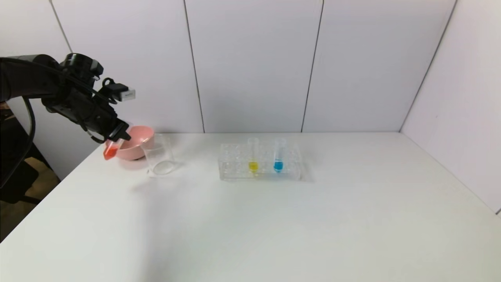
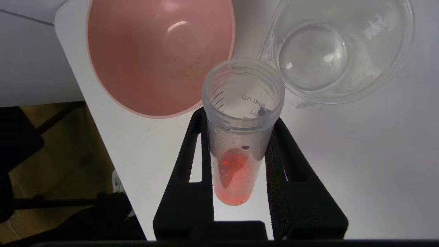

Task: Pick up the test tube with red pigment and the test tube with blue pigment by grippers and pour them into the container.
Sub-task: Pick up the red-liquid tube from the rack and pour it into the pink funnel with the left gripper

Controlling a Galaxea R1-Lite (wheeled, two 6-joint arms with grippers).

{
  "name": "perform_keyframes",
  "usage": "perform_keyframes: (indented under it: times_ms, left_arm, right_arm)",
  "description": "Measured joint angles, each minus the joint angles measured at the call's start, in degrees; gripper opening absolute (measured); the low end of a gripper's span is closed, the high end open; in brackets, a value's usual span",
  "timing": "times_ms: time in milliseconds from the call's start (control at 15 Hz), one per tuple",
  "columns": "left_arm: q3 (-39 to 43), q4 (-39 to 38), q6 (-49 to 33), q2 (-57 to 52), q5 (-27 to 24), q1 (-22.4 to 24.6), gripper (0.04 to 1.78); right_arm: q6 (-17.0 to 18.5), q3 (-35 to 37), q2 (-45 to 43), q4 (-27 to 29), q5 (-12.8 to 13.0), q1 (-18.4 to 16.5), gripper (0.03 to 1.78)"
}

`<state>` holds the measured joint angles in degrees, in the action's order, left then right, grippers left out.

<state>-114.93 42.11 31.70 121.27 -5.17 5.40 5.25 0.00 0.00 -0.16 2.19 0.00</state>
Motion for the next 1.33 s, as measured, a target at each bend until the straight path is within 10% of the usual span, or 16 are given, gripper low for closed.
perform_keyframes:
  times_ms: [1333]
  left_arm:
    - [-0.04, 1.49, 31.81, -0.33, 0.9, -3.1, 0.45]
  right_arm:
    - [-0.02, 0.0, 0.0, 0.0, 0.0, 0.0, 1.77]
